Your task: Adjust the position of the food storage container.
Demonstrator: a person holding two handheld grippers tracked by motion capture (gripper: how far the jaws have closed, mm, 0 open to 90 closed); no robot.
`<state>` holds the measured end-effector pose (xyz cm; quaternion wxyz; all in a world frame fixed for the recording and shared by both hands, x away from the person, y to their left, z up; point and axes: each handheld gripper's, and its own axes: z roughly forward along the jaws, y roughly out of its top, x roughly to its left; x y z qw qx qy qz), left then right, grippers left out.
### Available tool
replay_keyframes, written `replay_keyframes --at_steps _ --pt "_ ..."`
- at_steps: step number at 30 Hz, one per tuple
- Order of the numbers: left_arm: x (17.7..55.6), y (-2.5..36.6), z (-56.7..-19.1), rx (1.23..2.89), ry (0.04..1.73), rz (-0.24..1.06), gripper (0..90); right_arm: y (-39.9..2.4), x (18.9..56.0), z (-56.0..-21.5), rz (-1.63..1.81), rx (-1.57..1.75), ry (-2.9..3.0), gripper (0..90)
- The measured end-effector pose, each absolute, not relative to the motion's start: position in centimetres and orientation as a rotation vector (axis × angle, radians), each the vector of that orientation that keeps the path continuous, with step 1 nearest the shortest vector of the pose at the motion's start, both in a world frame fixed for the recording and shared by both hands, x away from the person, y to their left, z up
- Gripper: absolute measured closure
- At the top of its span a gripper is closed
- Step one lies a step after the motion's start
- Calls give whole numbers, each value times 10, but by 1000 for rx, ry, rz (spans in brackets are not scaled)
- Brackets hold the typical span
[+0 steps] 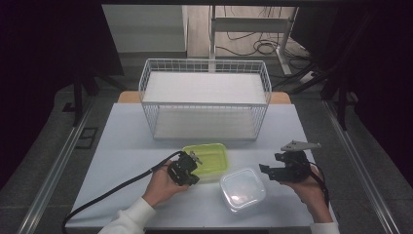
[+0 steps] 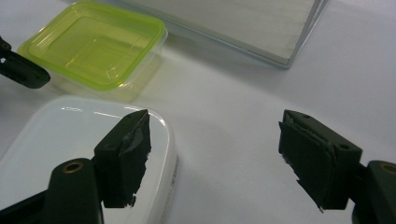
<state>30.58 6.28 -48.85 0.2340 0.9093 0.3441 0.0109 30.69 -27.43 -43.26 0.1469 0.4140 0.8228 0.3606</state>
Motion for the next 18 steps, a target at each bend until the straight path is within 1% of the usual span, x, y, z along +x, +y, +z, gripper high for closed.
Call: replay_keyframes --at_steps 4,11,16,18 --pt "311 63 -490 2456 978 38 900 -274 307 -433 1035 1193 2369 251" --pt "320 68 -491 2476 986 65 900 -275 307 -432 1035 1188 2366 251" --pt "319 68 -491 2482 980 64 900 -274 307 -433 1039 1176 2368 251" --pt "314 68 -488 2473 968 64 900 -273 306 -432 1046 1169 2364 251"
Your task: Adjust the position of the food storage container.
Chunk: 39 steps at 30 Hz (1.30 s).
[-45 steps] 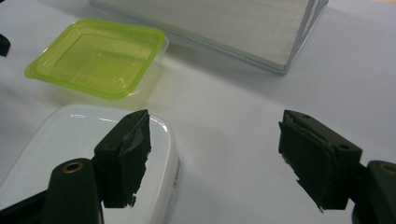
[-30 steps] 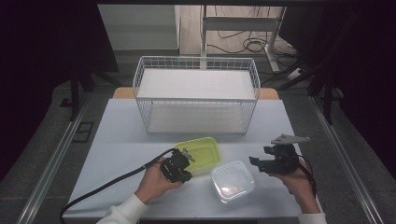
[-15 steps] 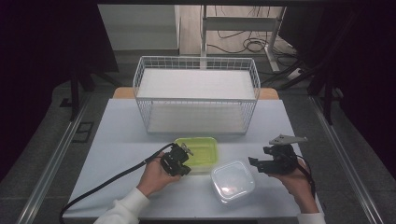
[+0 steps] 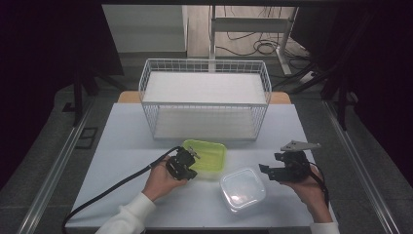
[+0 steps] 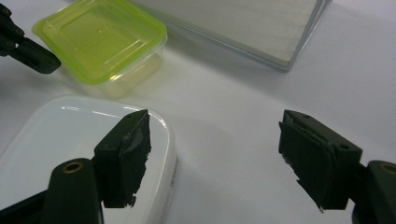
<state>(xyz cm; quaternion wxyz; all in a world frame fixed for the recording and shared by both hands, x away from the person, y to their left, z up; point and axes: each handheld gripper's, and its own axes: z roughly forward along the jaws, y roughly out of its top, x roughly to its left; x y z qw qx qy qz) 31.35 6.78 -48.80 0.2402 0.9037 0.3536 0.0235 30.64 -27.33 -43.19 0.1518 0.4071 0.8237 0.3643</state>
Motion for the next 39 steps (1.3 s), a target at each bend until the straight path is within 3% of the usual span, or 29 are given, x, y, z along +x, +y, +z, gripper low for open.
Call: replay_keyframes --at_steps 10,12,13,14,16,19,30,39 --pt "289 86 -459 2394 900 123 846 -267 302 -425 1107 1170 2357 251" --pt "287 91 -457 2384 905 131 724 -265 302 -423 1119 1169 2358 248" --pt "285 95 -456 2368 915 146 724 -265 302 -423 1119 1169 2358 248" --pt "283 105 -453 2330 952 176 549 -263 301 -420 1127 1182 2357 243" --pt "283 110 -452 2309 981 186 424 -262 301 -419 1137 1208 2352 238" --pt "288 135 -447 2217 1078 193 336 -257 301 -416 1134 1237 2345 237" --pt "298 173 -449 2105 1192 186 251 -232 312 -420 1115 1304 2410 323" --pt "302 185 -444 1968 1210 102 245 -219 323 -420 1170 1357 2431 306"
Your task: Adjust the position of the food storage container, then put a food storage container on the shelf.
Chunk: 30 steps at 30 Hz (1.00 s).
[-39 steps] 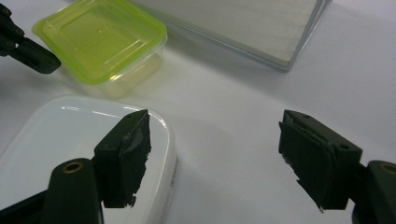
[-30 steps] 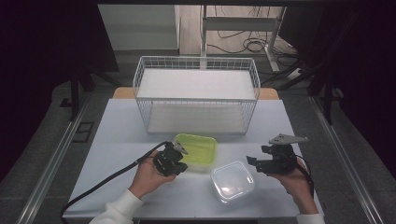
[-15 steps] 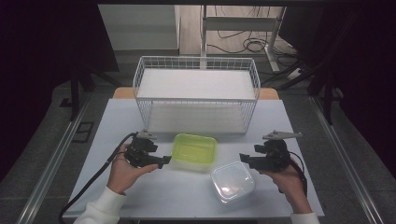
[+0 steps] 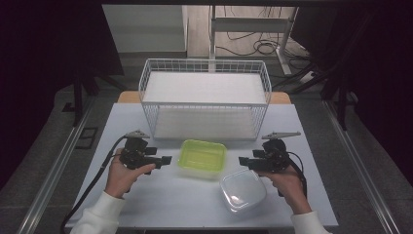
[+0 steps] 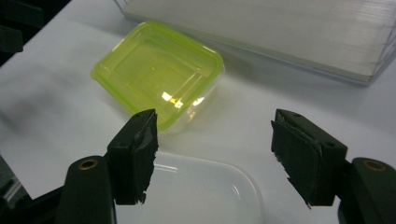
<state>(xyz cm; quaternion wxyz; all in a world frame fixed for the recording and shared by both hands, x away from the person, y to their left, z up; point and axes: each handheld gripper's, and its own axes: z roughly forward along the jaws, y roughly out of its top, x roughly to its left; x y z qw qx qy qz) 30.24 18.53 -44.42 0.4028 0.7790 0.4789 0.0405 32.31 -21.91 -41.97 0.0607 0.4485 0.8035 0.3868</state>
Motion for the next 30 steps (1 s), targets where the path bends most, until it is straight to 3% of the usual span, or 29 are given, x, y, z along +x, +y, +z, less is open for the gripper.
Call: replay_keyframes --at_steps 16,30 --pt "309 188 -450 1899 1242 48 252 -207 331 -423 1192 1385 2451 275" --pt "341 174 -462 1871 1252 -103 266 -180 348 -437 1203 1477 2518 314"
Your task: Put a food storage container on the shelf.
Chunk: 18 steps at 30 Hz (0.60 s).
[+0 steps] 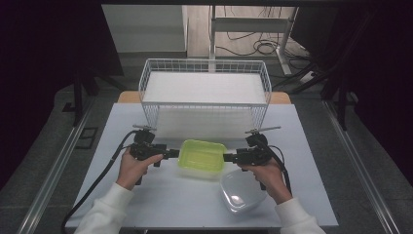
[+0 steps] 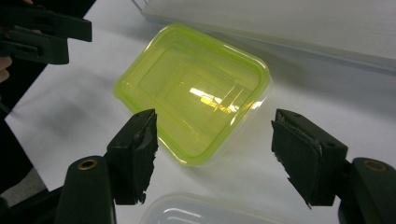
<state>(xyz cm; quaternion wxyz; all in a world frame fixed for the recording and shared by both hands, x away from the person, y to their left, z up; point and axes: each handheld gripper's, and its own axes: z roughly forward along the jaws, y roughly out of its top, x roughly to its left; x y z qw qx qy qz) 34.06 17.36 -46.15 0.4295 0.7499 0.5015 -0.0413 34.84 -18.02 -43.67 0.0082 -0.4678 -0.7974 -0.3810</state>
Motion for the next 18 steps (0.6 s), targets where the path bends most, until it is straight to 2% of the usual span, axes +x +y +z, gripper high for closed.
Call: replay_keyframes --at_steps 4,18 --pt "350 173 -466 1887 1278 -114 271 -171 356 -442 -1170 -1493 -2455 321" --pt "373 168 -488 1879 1303 -280 336 -153 374 -462 -1025 -1598 -2417 353"
